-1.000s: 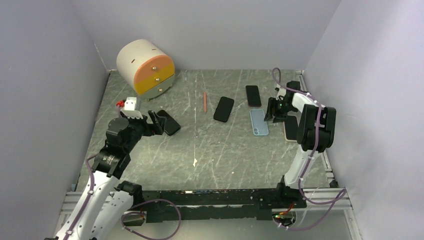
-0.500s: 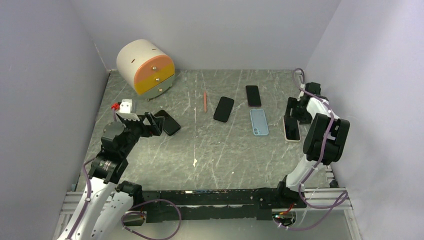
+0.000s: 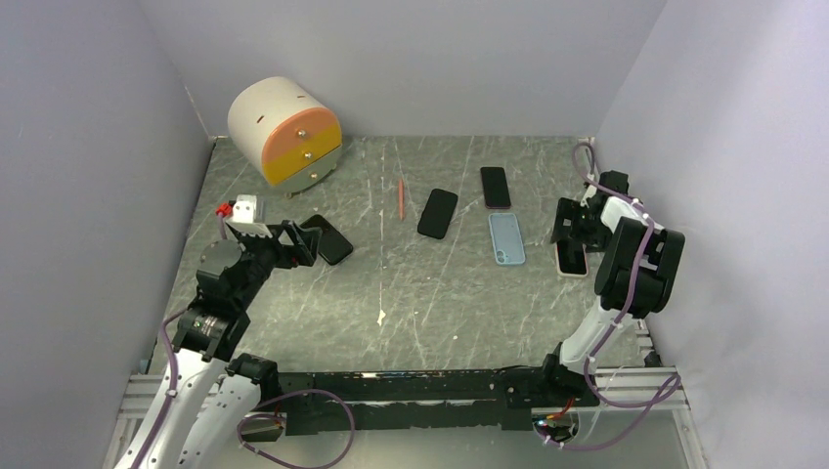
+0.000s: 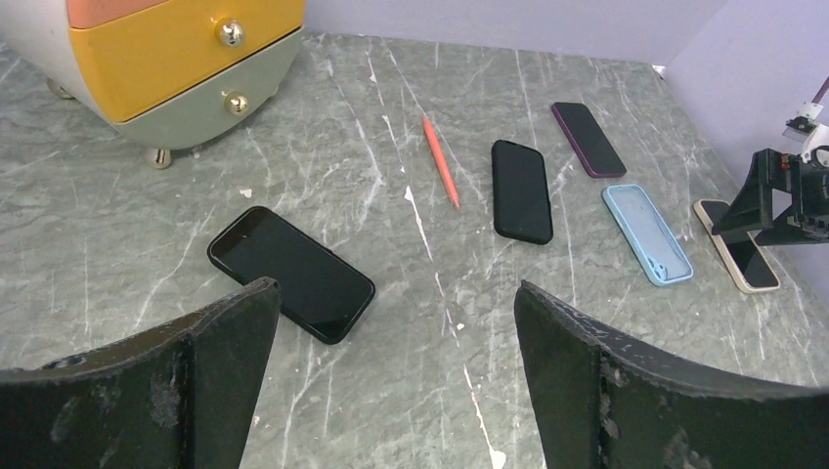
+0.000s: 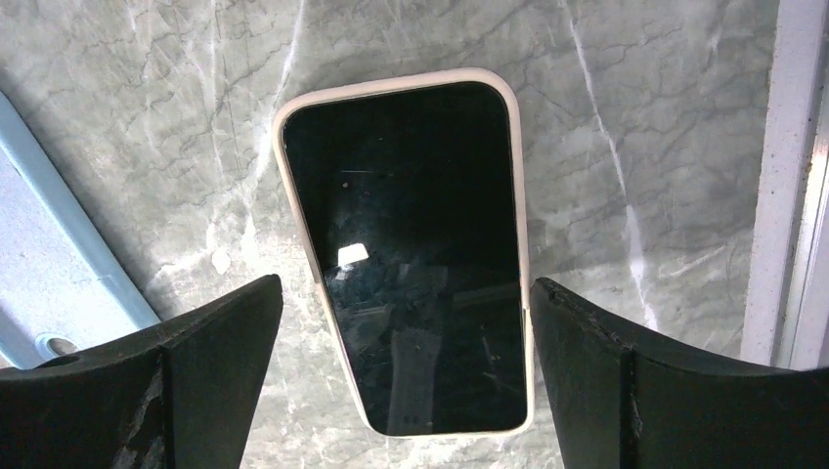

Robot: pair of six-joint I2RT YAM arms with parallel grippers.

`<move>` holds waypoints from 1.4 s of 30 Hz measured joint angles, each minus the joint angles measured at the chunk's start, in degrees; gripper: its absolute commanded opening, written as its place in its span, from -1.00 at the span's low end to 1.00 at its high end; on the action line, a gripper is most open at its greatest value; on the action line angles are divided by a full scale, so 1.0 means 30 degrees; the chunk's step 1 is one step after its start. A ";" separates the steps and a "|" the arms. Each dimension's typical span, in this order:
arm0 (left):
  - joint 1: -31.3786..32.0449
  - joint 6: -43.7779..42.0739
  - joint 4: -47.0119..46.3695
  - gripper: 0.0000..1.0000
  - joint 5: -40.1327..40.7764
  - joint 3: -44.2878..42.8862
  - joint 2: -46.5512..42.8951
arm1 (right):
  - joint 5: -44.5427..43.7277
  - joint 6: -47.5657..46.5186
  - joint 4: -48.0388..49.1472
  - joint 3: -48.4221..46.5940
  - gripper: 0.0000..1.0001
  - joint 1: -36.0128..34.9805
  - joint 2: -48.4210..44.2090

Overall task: Take the phone out of the phone case
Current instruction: Pick up the phone at the center of the board.

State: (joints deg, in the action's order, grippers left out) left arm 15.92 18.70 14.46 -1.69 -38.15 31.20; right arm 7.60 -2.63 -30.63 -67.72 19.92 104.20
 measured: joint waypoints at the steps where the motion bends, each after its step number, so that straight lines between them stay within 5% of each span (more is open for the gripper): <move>1: 0.0000 0.0000 0.0000 0.87 0.0000 0.0015 0.0000 | 0.0044 -0.0087 0.0087 0.0066 0.97 0.0007 0.0007; 17: 0.0000 0.0000 -0.0007 0.86 -0.0204 0.0146 -0.0015 | -0.1049 -0.1494 0.0663 0.0889 0.78 -0.0117 0.0124; 24: 0.0000 0.0007 -0.0015 0.86 -0.0321 0.0146 -0.0248 | -0.0962 -0.2098 0.0372 0.0408 0.34 -0.0729 0.0495; 29: 0.0000 0.0015 -0.0022 0.87 -0.0444 0.0153 -0.0364 | -0.0940 -0.1931 0.0146 0.0197 -0.21 -0.0809 0.0576; 42: 0.0000 0.0168 0.0058 0.88 -0.1042 0.0138 0.1348 | 0.0153 0.0000 -0.1020 -0.0058 -0.46 -0.2594 -0.0896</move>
State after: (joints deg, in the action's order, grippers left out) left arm 15.92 19.20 14.63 -4.82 -37.74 35.24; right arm 8.05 -2.63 -33.69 -67.90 12.14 101.51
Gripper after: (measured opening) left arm 0.936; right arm 0.780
